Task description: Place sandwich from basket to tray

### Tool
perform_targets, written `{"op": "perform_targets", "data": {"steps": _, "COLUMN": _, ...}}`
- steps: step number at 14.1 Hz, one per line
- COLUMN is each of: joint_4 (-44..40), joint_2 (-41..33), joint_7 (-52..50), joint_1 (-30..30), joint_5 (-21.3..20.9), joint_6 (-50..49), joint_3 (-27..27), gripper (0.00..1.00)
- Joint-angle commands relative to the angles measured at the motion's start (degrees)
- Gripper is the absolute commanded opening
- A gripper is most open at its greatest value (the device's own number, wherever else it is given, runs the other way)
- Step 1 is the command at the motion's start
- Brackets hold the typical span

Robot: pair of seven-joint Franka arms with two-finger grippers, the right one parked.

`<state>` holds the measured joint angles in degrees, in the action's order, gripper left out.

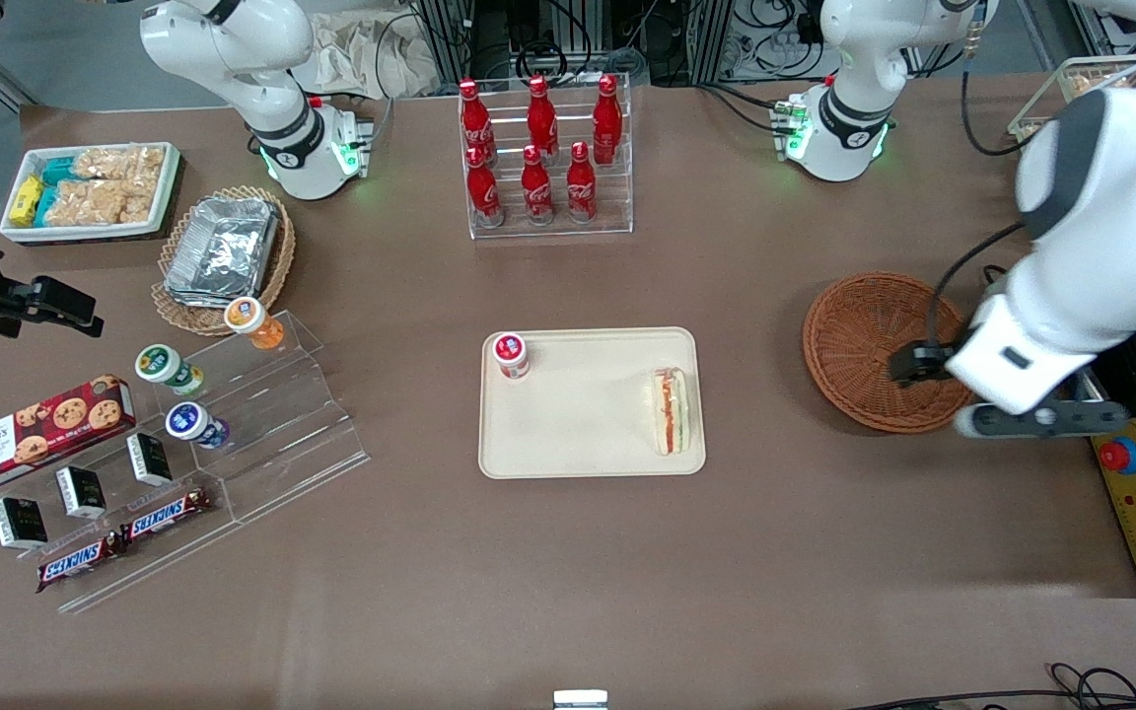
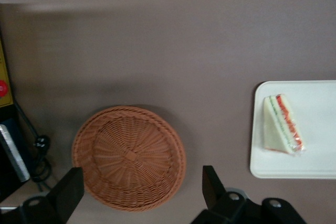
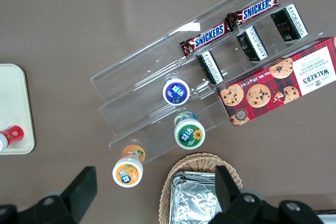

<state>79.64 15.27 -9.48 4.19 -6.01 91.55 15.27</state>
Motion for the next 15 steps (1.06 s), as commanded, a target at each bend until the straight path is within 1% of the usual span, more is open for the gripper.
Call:
{"op": "perform_targets", "data": {"steps": 1, "joint_4": 0.8, "joint_2": -2.9, "joint_7": 10.8, "joint_1": -0.1, "joint_5": 3.9, "joint_6": -1.8, "joint_3": -6.6, "gripper": 1.0}}
{"op": "perform_targets", "data": {"steps": 3, "joint_4": 0.8, "joint_2": -3.8, "joint_7": 15.4, "joint_1": -0.1, "joint_5": 4.2, "joint_6": -3.7, "joint_3": -10.2, "gripper": 1.0}}
{"op": "perform_targets", "data": {"steps": 5, "joint_4": 0.8, "joint_2": -4.3, "joint_7": 16.9, "joint_1": 0.0, "joint_5": 4.3, "joint_6": -3.8, "joint_3": -11.8, "gripper": 1.0}}
{"op": "perform_targets", "data": {"steps": 15, "joint_4": 0.4, "joint_2": -3.6, "joint_7": 16.9, "joint_1": 0.3, "joint_5": 4.1, "joint_6": -3.8, "joint_3": -11.8, "gripper": 1.0}}
